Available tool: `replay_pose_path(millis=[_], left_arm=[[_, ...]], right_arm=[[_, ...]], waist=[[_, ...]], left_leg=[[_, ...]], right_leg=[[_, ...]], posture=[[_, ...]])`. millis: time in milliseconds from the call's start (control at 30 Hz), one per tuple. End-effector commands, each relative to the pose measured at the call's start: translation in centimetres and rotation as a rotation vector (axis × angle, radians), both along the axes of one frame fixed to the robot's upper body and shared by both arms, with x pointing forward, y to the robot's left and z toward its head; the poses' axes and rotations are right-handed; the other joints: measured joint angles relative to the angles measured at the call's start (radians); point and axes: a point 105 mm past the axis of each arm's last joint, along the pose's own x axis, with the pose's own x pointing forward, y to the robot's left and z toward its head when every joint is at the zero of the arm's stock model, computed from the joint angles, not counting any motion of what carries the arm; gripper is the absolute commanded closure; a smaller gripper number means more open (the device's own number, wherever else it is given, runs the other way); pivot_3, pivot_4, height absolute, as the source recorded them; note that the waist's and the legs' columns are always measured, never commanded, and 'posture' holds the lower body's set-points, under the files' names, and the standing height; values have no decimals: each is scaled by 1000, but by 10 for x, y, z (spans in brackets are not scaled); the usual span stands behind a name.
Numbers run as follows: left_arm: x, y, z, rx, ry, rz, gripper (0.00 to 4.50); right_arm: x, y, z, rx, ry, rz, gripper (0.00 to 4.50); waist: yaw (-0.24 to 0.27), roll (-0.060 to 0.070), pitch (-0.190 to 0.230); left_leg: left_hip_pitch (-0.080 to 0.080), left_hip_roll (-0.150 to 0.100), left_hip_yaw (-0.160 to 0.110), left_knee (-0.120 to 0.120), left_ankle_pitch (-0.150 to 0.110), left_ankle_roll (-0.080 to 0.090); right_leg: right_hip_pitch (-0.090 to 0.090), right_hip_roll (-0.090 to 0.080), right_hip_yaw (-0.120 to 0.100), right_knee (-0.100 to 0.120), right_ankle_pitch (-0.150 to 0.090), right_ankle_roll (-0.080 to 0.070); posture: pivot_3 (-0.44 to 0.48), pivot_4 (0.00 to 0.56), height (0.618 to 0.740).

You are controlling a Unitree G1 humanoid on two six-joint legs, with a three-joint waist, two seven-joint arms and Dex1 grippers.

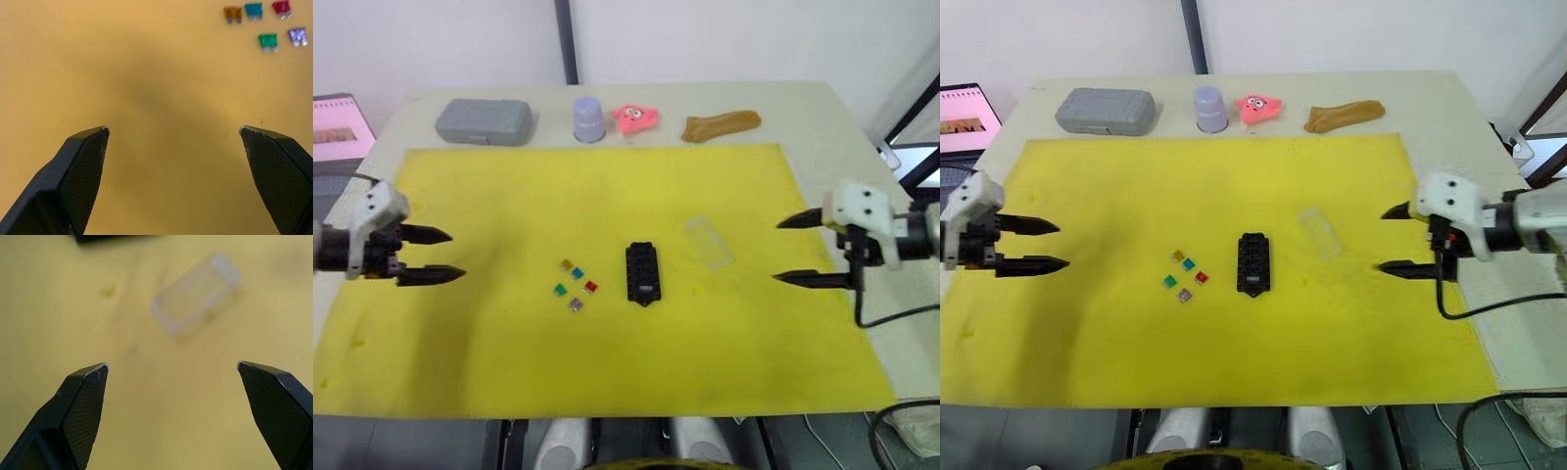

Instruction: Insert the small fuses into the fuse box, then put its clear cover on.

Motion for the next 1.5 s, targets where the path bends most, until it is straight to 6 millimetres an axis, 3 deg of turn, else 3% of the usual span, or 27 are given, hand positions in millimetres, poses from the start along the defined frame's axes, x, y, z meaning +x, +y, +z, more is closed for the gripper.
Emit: replay_pose_path(millis=[33, 100, 200, 400, 567, 700, 1033, 1500], left_arm=[[7, -40, 4, -157, 56, -100, 0], [8, -60, 1, -263, 151, -131, 0], [10, -73, -5, -362, 280, -128, 0], [37, -105, -21, -502, 535, -47, 0], [47, -112, -32, -520, 624, -18, 0], [53, -118, -44, -489, 642, -19, 1303], [51, -122, -55, -445, 678, -49, 1303], [33, -121, -63, -421, 723, -100, 1303]], right_arm=[[-1, 52, 12, 76, -46, 145, 34], [-3, 79, 15, 120, -49, 212, 34], [-10, 111, 19, 166, -43, 291, 34], [-22, 147, 9, 172, -38, 387, 34], [-25, 152, 8, 177, -40, 376, 34], [-27, 149, 6, 158, -46, 358, 0], [-28, 149, 6, 156, -57, 333, 0], [-23, 149, 8, 157, -78, 315, 0]], waist=[[1, 0, 0], [2, -1, 0], [1, -1, 0], [7, -2, -1], [-8, -3, -1], [-8, -3, -1], [0, -3, -1], [-3, -3, -1]], left_leg=[[0, 0, 0, 0, 0, 0], [-2, 0, -1, 1, 0, 0], [-2, -1, 0, 1, 1, -2], [-3, -2, -2, 2, 4, -7], [-3, -5, 0, 2, 4, -7], [-3, -4, -1, 1, 4, -7], [-2, -3, 0, 1, 4, -7], [-2, -2, 0, 1, 4, -7]], right_leg=[[0, 0, 0, 0, 0, 0], [-1, 0, 0, 0, 0, 0], [-2, 0, 0, 1, 0, 0], [-2, -1, -1, 1, 0, 0], [-4, -1, -1, 2, 0, 0], [-5, -1, -1, 3, 0, 0], [-4, -2, -1, 3, 0, 0], [-5, -2, 0, 3, 0, 0]], posture=[[0, 150, 740], [0, 150, 740], [0, 150, 740], [0, 150, 740], [0, 150, 740], [0, 150, 740], [0, 150, 740], [0, 150, 740]])
